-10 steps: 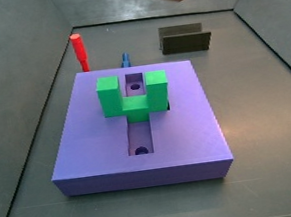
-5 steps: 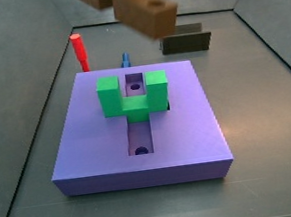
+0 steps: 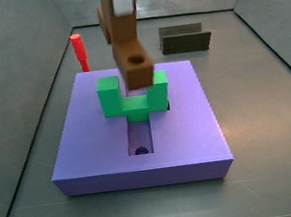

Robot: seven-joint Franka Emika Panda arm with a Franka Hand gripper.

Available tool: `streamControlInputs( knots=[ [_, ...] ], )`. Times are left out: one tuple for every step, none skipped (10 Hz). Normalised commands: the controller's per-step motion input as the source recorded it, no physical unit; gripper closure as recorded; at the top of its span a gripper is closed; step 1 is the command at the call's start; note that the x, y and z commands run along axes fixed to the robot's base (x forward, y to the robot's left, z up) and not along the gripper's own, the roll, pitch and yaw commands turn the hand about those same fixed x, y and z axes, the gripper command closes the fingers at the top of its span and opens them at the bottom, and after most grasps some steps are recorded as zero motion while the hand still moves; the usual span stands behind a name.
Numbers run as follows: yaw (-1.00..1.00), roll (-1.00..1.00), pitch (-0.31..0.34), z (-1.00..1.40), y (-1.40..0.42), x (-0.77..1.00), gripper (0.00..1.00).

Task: Pick up the brown object. Move up. Move to above the board. Insert the brown object.
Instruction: Insert the brown object.

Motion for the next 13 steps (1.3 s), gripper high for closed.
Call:
streamControlInputs(
  knots=[
    [-0.95, -0.12, -0.106, -0.4, -0.05, -0.02, 1.0],
    [-0.74, -0.22, -0.179, -0.2, -0.2, -0.02, 1.0],
    [-0.51, -0.2, -0.149, -0.23, -0.43, 0.0, 1.0],
    [-0.39, -0.19, -0.071, -0.15, -0.5, 0.11, 1.0],
    [-0.34, -0.05, 0.0, -0.19, 0.0, 0.27, 1.0],
    [-0.18, 0.0, -0.003, -0.33, 0.43, -0.07, 1.0],
    [-0.03, 0.0, -0.019, -0.31, 0.37, -0.12, 1.0],
    [0.12, 0.0, -0.053, -0.27, 0.0, -0.03, 1.0],
    [0.15, 0.05, -0.04, -0.3, -0.24, 0.0, 1.0],
    [0.13, 0.01, -0.013, -0.19, -0.25, 0.0, 1.0],
    [0.04, 0.03, 0.0, -0.15, -0.38, 0.3, 1.0],
    [0.0, 0.07, 0.0, -0.3, -0.13, 0.26, 1.0],
    [0.01, 0.1, 0.0, -0.29, 0.0, 0.19, 1.0]
  ],
)
